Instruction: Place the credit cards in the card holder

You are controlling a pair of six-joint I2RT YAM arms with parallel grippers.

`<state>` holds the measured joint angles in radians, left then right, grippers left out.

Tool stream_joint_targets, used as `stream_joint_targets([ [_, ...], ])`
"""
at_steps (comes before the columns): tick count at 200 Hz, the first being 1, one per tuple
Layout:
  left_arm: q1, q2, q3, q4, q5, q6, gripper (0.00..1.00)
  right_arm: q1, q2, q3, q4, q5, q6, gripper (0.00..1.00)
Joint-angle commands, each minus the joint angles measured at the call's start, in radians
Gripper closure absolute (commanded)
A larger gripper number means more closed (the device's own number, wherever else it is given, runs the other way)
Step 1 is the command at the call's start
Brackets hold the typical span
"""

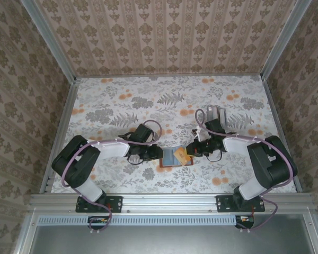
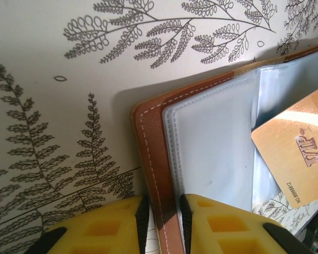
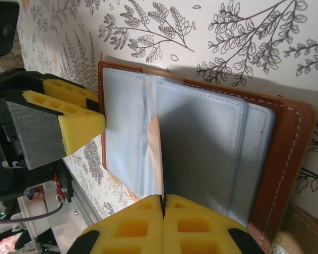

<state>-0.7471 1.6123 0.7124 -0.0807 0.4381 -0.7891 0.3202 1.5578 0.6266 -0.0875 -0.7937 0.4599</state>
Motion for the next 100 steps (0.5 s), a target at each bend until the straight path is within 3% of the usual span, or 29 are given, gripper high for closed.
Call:
stream_joint_targets([
  [1, -0.017, 0.042, 0.015, -0.013, -0.021, 0.001, 0.76, -0.003, 0.021, -0.007, 0.067, -0.045, 0.049, 1.00],
  [100, -0.013, 0.043, 0.022, -0.070, -0.088, 0.014, 0.88, 0.006, 0.094, -0.001, 0.168, -0.095, 0.071, 1.00],
])
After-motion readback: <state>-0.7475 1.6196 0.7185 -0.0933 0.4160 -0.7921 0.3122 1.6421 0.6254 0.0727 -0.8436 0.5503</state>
